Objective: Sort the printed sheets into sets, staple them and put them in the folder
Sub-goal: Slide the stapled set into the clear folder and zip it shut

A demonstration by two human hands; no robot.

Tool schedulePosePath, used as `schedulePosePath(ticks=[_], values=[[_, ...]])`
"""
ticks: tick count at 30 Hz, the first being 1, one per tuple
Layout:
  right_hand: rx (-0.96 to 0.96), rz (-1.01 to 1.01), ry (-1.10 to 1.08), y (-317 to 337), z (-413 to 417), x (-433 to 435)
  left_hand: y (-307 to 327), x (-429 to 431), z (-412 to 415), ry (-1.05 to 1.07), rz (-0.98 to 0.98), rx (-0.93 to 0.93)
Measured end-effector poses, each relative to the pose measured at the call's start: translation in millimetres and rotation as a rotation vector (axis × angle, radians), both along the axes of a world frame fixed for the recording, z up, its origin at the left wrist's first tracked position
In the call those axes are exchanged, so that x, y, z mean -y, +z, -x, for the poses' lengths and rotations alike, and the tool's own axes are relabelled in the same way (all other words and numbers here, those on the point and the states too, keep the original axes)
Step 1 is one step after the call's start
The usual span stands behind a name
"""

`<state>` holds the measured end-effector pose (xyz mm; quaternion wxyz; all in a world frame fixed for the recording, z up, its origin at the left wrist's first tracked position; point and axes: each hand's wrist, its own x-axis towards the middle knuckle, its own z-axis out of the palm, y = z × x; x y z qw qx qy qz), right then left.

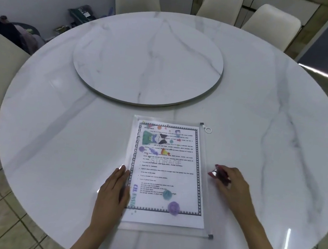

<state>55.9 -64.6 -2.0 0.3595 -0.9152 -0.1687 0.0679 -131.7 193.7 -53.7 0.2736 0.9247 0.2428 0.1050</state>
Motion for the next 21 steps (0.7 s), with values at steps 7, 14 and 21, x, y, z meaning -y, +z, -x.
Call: schedulePosePath(ticks=[7, 14, 21], values=[[-0.062, -0.028, 0.299, -5, 38, -63, 0, 0, 0, 0.014, 0.022, 0.002], [-0.063, 0.052, 0.368, -21, 50, -87, -1, -1, 0, 0.017, 0.038, 0.005], [-0.082, -0.12, 0.268, -1, 50, -87, 2, 0, 0, 0.028, 0.058, -0.002]])
